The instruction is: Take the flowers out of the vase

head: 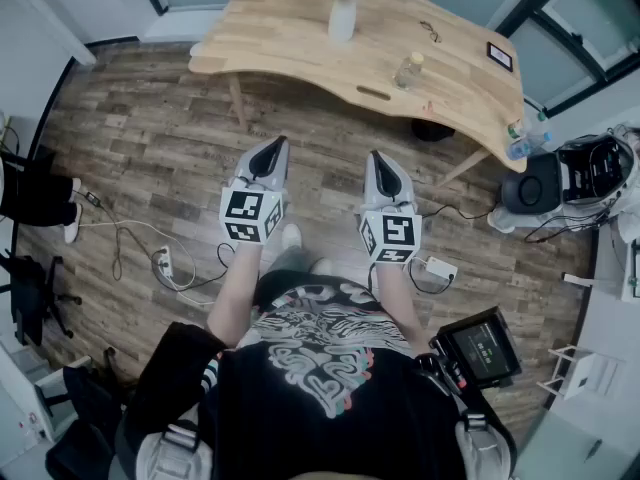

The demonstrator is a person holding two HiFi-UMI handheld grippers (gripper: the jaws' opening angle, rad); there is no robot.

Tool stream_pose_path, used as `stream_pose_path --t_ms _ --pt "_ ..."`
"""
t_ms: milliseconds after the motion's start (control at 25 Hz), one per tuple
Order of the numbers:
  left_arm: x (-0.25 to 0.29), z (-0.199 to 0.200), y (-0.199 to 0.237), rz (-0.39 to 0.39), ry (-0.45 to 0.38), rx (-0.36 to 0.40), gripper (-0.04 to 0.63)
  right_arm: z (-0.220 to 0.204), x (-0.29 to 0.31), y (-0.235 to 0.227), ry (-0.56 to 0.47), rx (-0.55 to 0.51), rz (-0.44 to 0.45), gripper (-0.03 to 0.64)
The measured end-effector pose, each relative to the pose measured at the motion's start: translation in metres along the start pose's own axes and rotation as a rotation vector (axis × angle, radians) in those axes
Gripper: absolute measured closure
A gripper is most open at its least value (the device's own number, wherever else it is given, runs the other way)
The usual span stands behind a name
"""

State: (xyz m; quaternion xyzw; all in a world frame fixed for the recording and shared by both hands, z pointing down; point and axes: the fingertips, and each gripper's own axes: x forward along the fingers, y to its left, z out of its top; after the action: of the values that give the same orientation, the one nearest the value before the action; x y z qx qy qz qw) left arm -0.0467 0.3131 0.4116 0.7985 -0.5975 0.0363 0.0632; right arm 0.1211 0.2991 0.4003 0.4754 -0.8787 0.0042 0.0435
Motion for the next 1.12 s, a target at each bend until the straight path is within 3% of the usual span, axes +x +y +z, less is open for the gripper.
stream_pose_path --t_ms 360,1120 --pt "0.011 0.016 -0.007 0.004 -0.002 -0.037 0.607 0.013 -0.004 -0.012 -0.023 0.001 0.003 0.618" --pt "0.043 0.017 -0.017 0.006 0.006 0.006 0.606 0.013 0.006 -0.038 -0.052 -0.003 0.012 0.618"
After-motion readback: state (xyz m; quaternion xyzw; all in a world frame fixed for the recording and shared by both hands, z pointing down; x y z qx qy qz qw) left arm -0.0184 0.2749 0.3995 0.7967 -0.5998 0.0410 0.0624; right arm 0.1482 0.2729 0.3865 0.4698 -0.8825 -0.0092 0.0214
